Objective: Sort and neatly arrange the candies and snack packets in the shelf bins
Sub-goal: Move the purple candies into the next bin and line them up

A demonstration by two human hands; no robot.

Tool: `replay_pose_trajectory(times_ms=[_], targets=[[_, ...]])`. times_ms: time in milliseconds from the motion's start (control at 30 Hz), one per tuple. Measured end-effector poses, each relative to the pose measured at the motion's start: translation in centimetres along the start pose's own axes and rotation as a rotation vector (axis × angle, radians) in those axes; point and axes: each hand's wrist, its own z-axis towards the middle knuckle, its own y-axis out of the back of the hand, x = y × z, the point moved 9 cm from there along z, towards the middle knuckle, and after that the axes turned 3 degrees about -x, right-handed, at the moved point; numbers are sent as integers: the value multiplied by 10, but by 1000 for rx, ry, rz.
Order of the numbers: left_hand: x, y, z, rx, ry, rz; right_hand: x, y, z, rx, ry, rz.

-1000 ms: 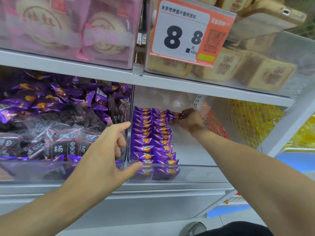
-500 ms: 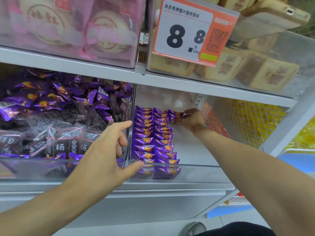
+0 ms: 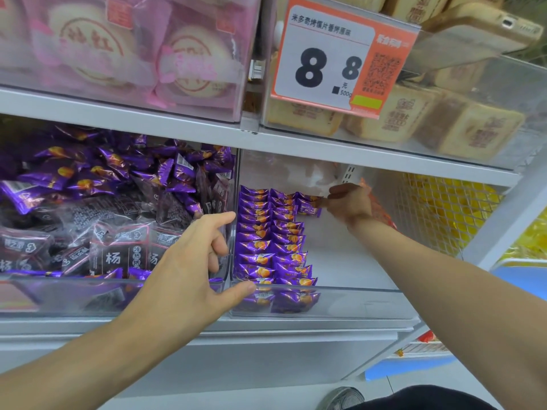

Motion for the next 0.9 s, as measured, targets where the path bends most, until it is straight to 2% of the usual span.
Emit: replay_pose_trajectory(times_ms=[100, 167, 300, 400, 500, 567, 700, 800, 900], targets=[[-3, 7, 1, -3, -6, -17, 32, 6, -30, 11, 79, 138], [-6, 19, 4, -28, -36, 16, 59, 1, -66, 96, 138, 263], [5, 58, 11, -27, -60, 180, 131, -13, -158, 296, 435, 298], [40, 93, 9, -3, 4, 403, 184, -34, -213, 409, 745, 172], [75, 124, 4, -49, 120, 507, 222, -73, -227, 401, 1003, -123], [91, 131, 2, -47, 156, 527, 236, -106, -205, 342, 998, -336], [106, 140, 0, -84, 173, 468, 242, -153, -164, 328, 838, -603], [102, 165, 3, -268, 164, 408, 247, -158, -159, 230, 830, -617], [98, 180, 7, -398, 141, 416, 247, -151, -163, 213, 817, -562]])
